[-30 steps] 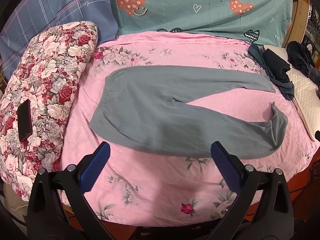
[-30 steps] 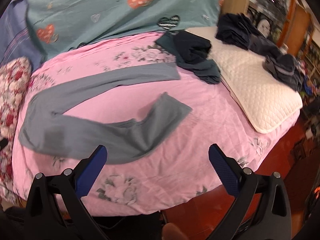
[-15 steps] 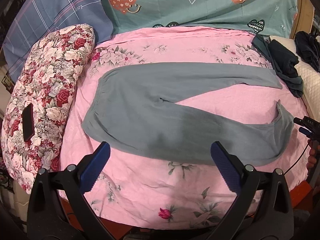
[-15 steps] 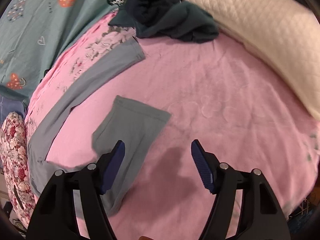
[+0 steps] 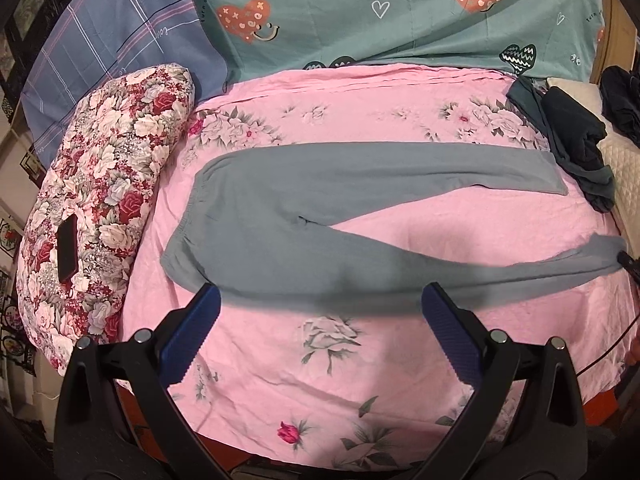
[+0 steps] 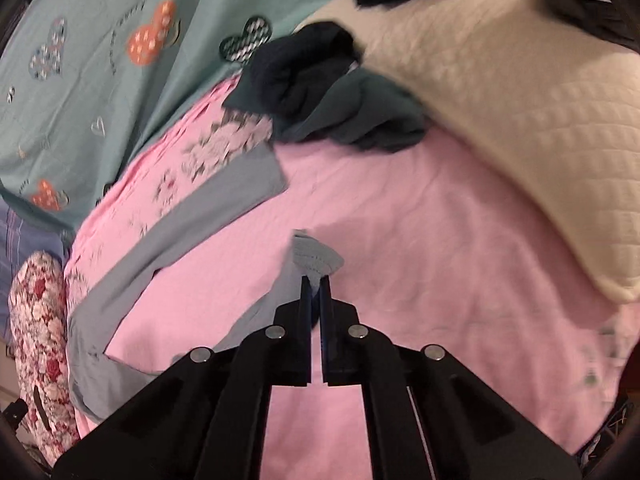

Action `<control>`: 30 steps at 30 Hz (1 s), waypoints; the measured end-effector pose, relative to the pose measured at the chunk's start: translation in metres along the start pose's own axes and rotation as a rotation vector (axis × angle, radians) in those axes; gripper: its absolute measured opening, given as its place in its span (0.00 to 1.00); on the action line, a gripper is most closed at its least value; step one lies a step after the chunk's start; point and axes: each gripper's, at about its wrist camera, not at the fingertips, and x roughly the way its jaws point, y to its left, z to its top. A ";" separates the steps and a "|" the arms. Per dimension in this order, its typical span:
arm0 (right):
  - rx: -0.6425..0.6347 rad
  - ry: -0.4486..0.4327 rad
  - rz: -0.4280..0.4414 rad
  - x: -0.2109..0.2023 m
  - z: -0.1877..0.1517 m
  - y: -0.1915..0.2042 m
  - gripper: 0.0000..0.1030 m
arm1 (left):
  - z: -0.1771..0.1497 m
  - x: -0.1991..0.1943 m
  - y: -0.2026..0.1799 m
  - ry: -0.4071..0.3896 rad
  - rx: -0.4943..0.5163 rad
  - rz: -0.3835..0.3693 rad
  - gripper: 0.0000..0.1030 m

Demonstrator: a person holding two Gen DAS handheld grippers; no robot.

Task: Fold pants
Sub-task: 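Reach the right tool to the bent leg's cuff and grasp it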

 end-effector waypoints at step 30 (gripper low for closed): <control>-1.261 0.542 0.265 0.112 -0.073 0.170 0.23 | -0.034 -0.020 0.059 0.063 -0.212 0.191 0.98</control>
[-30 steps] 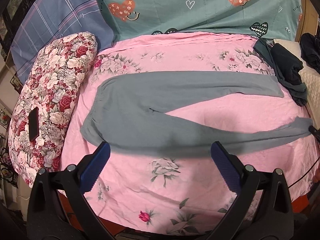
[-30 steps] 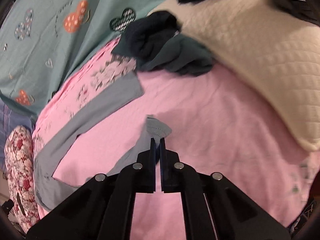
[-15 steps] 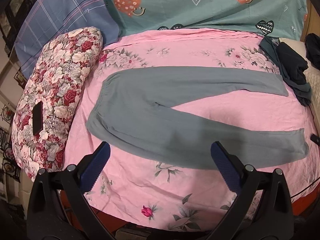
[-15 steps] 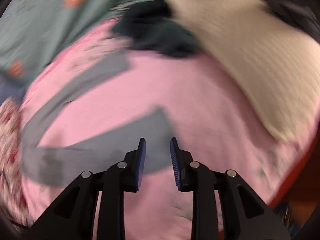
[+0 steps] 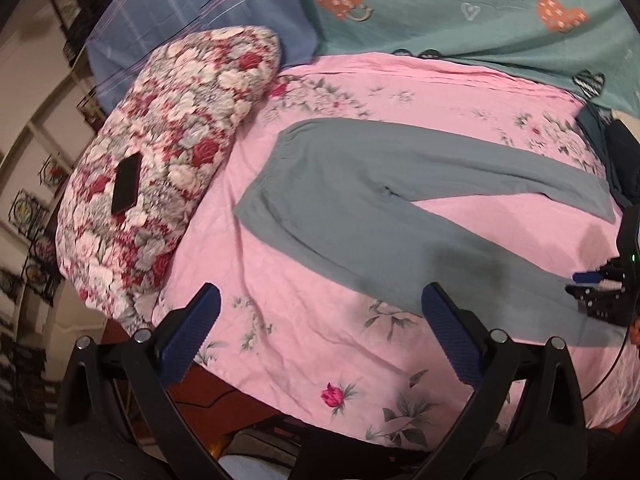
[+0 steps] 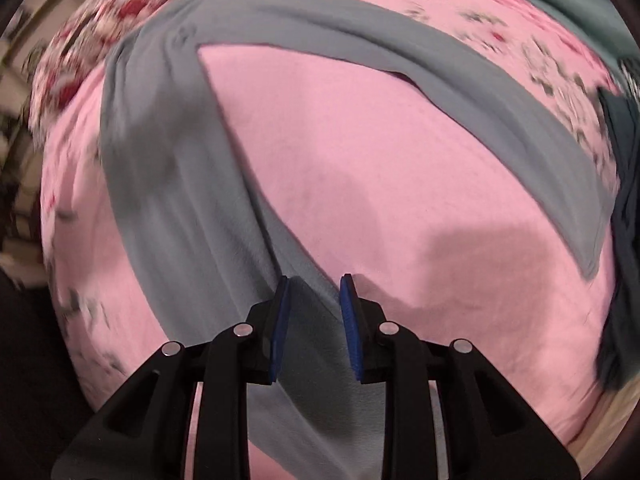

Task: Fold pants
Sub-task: 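Reach the right tool to the bent leg's cuff and grasp it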

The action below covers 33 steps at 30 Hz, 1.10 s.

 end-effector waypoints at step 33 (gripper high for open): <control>1.010 -0.227 -0.179 -0.047 -0.137 -0.053 0.44 | 0.063 0.218 0.062 -0.029 0.235 -0.390 0.98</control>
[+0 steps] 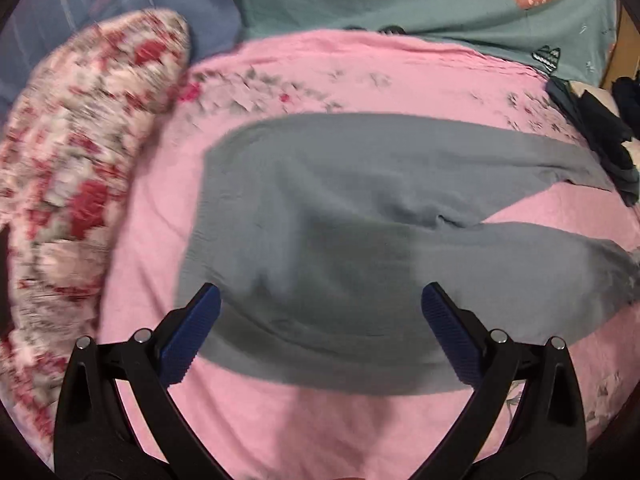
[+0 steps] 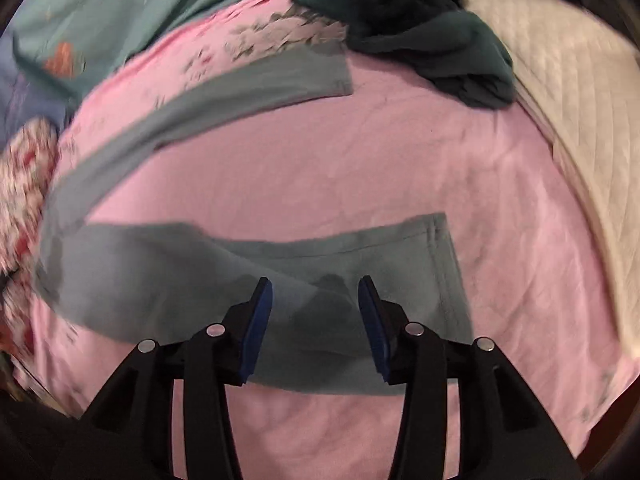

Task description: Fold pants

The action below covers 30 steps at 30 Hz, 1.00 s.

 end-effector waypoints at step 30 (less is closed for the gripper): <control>-0.101 -0.020 -0.235 0.016 0.054 -0.040 0.21 | -0.043 0.052 0.016 0.156 -0.158 0.202 0.98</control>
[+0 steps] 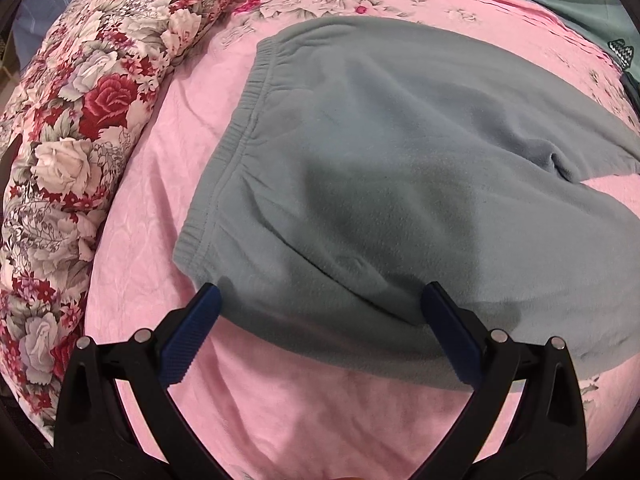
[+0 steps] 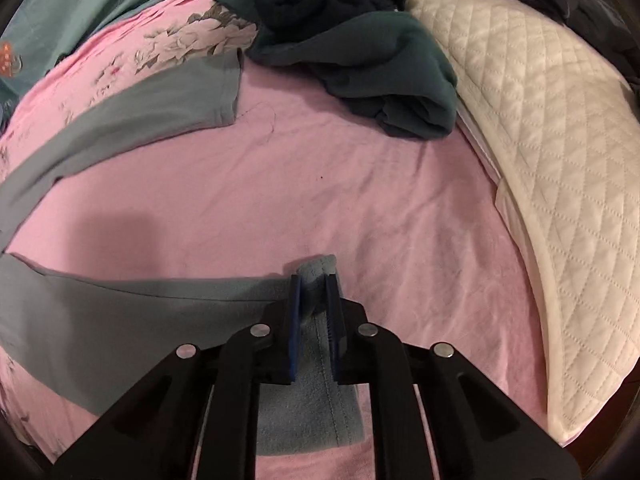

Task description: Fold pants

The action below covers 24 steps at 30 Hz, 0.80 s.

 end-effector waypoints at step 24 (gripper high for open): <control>-0.664 -0.141 0.409 -0.078 0.099 0.394 0.53 | 0.109 -0.037 0.085 -0.195 0.142 -0.142 0.98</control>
